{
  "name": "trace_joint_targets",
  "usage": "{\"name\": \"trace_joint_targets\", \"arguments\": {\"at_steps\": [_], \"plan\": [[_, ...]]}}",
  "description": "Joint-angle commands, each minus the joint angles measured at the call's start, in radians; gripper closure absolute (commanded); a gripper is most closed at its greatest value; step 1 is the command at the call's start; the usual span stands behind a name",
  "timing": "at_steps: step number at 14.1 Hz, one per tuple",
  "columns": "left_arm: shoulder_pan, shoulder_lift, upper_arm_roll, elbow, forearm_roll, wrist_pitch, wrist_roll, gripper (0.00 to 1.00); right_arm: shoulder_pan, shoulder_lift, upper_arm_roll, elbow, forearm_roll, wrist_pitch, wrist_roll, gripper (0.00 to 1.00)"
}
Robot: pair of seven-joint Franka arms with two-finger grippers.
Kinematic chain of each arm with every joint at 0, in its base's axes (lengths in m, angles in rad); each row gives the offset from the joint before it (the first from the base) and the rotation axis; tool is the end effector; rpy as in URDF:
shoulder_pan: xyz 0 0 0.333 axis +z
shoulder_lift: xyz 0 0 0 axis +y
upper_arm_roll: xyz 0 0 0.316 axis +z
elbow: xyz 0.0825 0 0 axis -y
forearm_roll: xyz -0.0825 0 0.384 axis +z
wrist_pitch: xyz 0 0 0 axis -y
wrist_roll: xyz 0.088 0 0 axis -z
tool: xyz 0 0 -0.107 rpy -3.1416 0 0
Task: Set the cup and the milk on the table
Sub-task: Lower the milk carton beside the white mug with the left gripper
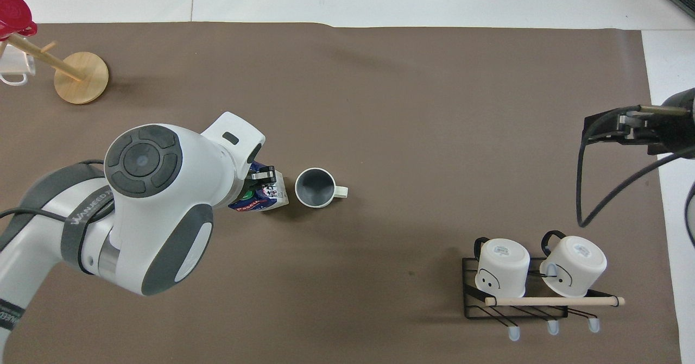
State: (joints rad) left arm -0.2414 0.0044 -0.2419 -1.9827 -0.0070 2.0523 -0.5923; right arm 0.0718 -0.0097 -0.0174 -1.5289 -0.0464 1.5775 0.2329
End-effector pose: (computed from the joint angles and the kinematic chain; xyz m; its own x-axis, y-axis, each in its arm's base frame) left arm 0.4986 -0.2619 0.4678 0.9924 0.1128 0.0500 0.1107 -0.9929 0.0426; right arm 0.5522 0.0251 0.6504 0.9819 -0.1771 0.0673 -0.1795 -0.9832 0.0315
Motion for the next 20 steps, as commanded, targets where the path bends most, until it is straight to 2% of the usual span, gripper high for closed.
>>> {"name": "trace_joint_targets", "arguments": {"at_steps": [1, 2, 9, 10, 12, 15, 18, 20], "plan": [[-0.019, 0.008, 0.012, -0.002, 0.038, 0.02, -0.027, 0.54, -0.014, 0.034, 0.017, 0.09, -0.003, -0.085, -0.021, 0.0], [-0.019, 0.019, 0.012, -0.004, 0.047, 0.028, -0.027, 0.54, -0.01, 0.043, 0.019, 0.128, -0.009, -0.112, -0.027, 0.0], [-0.018, 0.022, 0.012, -0.016, 0.05, 0.037, -0.026, 0.54, -0.007, 0.037, 0.017, 0.13, -0.006, -0.114, -0.043, 0.0], [-0.018, 0.023, 0.012, -0.016, 0.05, 0.038, -0.024, 0.49, -0.009, 0.039, 0.017, 0.13, -0.003, -0.113, -0.043, 0.0], [-0.019, 0.023, 0.012, -0.015, 0.05, 0.035, -0.021, 0.0, -0.009, 0.039, 0.013, 0.13, -0.006, -0.114, -0.049, 0.0], [-0.018, 0.014, 0.012, 0.025, 0.05, 0.013, -0.018, 0.0, -0.023, 0.039, 0.011, 0.13, 0.002, -0.111, -0.056, 0.0], [-0.012, 0.011, 0.013, 0.137, 0.05, -0.145, 0.005, 0.0, -0.02, 0.037, 0.019, 0.128, 0.0, -0.106, -0.055, 0.0], [-0.001, 0.005, 0.025, 0.208, 0.048, -0.234, 0.11, 0.0, -0.029, 0.03, 0.025, 0.127, 0.002, -0.106, -0.047, 0.0]]}}
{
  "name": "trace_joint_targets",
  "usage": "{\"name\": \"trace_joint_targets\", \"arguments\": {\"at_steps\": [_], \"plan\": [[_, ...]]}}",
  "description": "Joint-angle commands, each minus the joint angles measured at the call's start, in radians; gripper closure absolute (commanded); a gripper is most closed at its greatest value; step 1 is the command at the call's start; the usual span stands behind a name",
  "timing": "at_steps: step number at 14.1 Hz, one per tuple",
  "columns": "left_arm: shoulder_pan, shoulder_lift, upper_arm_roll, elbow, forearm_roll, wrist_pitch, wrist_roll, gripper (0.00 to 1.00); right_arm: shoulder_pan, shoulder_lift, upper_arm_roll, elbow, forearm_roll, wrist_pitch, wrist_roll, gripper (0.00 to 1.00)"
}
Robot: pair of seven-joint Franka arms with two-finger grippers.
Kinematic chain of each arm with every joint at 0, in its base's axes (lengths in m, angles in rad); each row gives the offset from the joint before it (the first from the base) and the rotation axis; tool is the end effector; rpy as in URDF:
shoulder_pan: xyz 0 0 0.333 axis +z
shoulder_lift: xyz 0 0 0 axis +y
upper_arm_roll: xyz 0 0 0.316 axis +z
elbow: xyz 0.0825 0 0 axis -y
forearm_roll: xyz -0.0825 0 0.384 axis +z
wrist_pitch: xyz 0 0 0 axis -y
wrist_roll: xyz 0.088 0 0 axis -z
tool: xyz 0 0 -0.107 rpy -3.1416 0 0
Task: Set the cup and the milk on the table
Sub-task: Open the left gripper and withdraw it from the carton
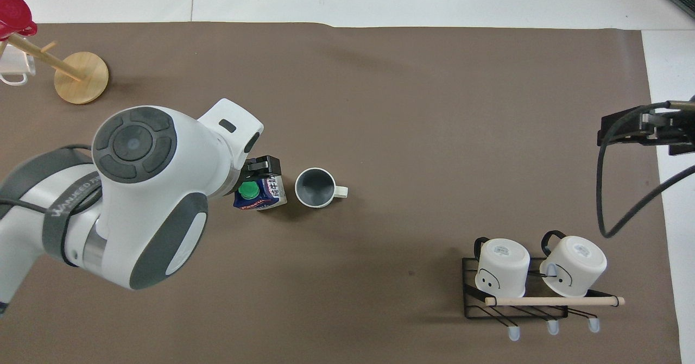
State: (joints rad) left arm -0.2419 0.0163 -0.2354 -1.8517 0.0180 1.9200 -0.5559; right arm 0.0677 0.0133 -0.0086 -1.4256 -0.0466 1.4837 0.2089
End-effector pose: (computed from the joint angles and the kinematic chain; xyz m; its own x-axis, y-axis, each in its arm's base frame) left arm 0.5093 -0.2612 0.5120 0.9960 0.0733 0.0516 0.0725 -0.9972 0.0163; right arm 0.5486 0.0272 0.6773 0.9868 -0.1531 0.0535 -0.1551 -0.9872 0.0360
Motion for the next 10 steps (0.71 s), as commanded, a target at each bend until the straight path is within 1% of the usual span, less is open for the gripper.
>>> {"name": "trace_joint_targets", "arguments": {"at_steps": [1, 4, 6, 8, 10], "plan": [[0.019, -0.007, 0.021, 0.113, 0.023, -0.143, 0.117, 0.0, -0.028, 0.005, 0.024, 0.022, 0.004, -0.013, -0.023, 0.0], [0.087, -0.007, 0.021, 0.187, 0.016, -0.232, 0.235, 0.0, -0.051, 0.004, 0.032, 0.022, 0.004, -0.013, -0.028, 0.0], [0.146, -0.015, 0.021, 0.198, 0.013, -0.275, 0.316, 0.0, -0.064, 0.002, 0.047, 0.022, 0.004, -0.013, -0.029, 0.0], [0.203, -0.033, 0.024, 0.198, 0.01, -0.315, 0.413, 0.0, -0.097, 0.0, 0.091, 0.016, 0.005, -0.016, -0.025, 0.0], [0.263, -0.047, 0.024, 0.198, 0.008, -0.348, 0.505, 0.0, -0.097, 0.0, 0.091, 0.007, 0.005, -0.019, -0.023, 0.0]]}}
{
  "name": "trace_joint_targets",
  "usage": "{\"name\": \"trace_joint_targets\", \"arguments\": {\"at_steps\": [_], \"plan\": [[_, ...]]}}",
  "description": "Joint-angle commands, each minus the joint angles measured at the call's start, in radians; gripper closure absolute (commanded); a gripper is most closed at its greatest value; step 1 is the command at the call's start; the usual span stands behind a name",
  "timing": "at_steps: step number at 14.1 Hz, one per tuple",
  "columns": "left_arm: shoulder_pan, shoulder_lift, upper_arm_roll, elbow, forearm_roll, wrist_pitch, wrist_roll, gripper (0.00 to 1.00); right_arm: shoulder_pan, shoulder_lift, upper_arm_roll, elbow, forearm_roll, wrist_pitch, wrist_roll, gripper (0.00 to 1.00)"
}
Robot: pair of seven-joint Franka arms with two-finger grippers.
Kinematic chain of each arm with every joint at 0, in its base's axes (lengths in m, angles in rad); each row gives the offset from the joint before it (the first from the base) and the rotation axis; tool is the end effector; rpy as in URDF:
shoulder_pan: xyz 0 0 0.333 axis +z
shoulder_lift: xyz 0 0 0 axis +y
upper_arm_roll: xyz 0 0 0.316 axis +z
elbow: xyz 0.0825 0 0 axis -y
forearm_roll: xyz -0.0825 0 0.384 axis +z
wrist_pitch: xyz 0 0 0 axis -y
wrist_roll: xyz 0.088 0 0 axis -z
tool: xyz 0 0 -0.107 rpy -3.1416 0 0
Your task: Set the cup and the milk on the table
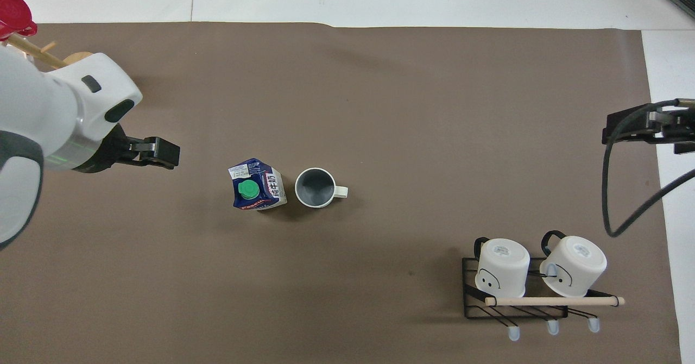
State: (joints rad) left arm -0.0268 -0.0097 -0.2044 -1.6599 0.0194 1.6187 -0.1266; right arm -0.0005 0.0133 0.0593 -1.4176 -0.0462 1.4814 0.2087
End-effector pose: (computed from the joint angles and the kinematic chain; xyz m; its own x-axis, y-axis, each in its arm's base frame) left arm 0.5390 -0.1254 0.5918 0.9940 -0.1052 -0.0288 -0.1059 -0.9941 -0.0251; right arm 0.5481 0.0267 0.6808 0.9864 -0.1533 0.0588 -0.1555 -0.9873 0.0335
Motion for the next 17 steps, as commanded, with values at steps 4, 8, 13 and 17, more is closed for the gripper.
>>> {"name": "trace_joint_targets", "arguments": {"at_steps": [4, 8, 13, 17], "plan": [[0.152, -0.047, -0.006, 0.006, -0.035, -0.088, 0.197, 0.0, -0.041, -0.007, 0.025, -0.015, 0.005, -0.023, -0.026, 0.0], [0.159, -0.072, -0.007, 0.009, -0.036, -0.1, 0.185, 0.0, -0.039, -0.007, 0.027, -0.015, 0.006, -0.021, -0.022, 0.0], [0.157, -0.084, -0.012, 0.008, -0.035, -0.094, 0.183, 0.0, -0.038, -0.006, 0.027, -0.015, 0.034, -0.021, -0.029, 0.0], [0.154, -0.084, -0.013, 0.008, -0.036, -0.088, 0.185, 0.0, -0.047, -0.006, 0.025, -0.015, 0.042, -0.013, -0.026, 0.0]]}}
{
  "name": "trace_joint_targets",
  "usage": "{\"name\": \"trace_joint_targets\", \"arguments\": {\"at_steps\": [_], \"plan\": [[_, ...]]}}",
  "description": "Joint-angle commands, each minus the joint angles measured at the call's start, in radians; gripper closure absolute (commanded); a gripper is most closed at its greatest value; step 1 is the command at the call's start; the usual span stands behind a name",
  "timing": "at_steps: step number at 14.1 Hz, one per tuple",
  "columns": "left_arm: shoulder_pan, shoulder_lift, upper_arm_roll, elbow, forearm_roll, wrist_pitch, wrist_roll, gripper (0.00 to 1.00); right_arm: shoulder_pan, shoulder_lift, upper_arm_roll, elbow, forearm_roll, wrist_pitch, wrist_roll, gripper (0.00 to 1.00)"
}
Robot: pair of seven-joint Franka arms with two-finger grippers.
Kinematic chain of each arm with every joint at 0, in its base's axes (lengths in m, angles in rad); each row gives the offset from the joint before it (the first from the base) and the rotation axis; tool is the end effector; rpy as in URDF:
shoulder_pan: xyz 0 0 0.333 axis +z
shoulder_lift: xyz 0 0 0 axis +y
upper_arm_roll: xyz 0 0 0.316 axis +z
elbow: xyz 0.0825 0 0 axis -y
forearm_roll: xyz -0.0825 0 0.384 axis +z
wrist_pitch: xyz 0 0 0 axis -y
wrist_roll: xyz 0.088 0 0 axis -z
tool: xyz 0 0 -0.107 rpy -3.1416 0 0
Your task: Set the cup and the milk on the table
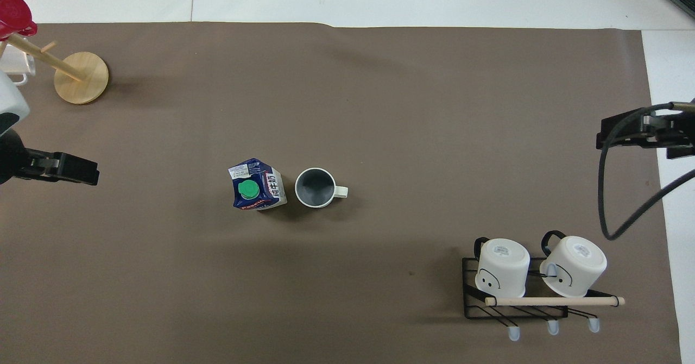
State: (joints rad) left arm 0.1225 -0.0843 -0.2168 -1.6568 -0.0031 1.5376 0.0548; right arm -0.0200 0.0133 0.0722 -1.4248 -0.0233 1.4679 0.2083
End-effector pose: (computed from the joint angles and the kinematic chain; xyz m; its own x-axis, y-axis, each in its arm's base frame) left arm 0.5217 -0.0546 0.6256 0.9884 -0.1472 -0.0376 -0.1478 -0.9889 -0.0130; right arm 0.5469 0.0255 0.6762 0.9869 -0.1578 0.0338 -0.1584 -0.9872 0.0155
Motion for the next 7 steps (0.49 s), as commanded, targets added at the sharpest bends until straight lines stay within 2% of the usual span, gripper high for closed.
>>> {"name": "trace_joint_targets", "arguments": {"at_steps": [1, 7], "plan": [[0.005, -0.011, -0.001, 0.005, -0.014, -0.007, 0.004, 0.0, -0.032, -0.004, 0.012, -0.008, 0.019, 0.0, -0.026, 0.0], [-0.001, -0.015, -0.001, -0.001, -0.014, -0.019, 0.002, 0.0, -0.032, -0.004, 0.009, -0.008, 0.019, 0.002, -0.029, 0.0]]}}
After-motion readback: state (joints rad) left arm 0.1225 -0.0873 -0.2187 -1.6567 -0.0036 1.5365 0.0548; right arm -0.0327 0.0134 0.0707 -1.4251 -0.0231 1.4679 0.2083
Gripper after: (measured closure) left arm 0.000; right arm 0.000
